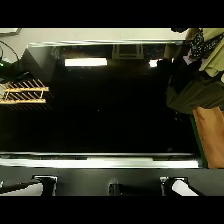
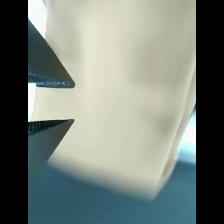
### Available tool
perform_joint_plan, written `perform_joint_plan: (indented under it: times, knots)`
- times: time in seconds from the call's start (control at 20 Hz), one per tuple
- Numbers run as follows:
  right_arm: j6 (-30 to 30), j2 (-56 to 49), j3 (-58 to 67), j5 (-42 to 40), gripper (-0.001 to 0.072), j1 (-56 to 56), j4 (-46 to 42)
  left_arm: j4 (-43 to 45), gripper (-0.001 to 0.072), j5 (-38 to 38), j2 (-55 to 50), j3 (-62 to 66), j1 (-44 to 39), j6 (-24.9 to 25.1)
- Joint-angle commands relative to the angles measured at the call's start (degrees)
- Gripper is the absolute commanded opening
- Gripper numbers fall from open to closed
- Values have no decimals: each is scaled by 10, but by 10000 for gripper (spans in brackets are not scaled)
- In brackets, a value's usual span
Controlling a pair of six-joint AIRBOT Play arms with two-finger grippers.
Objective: Fold the clothes and pants, and hang the long-sleeved shirts on hangers.
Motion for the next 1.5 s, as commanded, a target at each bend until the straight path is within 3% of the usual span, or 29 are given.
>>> perform_joint_plan:
  times: [0.0,0.05,0.2,0.4,0.55,0.8,1.45]
  knots:
    - [-129,31,43,-138,235,43,193,20,14,0,-19,-1,0,22]
    - [-163,31,54,-149,223,80,222,35,14,1,-25,-1,0,27]
    - [-257,30,59,-146,64,237,280,69,13,22,-23,-20,0,37]
    - [-284,30,59,-120,30,442,267,87,13,81,38,-154,-24,86]
    - [-281,30,59,-116,30,535,254,95,13,139,98,-268,-48,87]
    - [-274,28,59,-116,30,562,252,100,16,126,115,-346,-56,84]
    - [-278,29,59,-110,30,562,250,99,16,125,111,-351,-57,85]
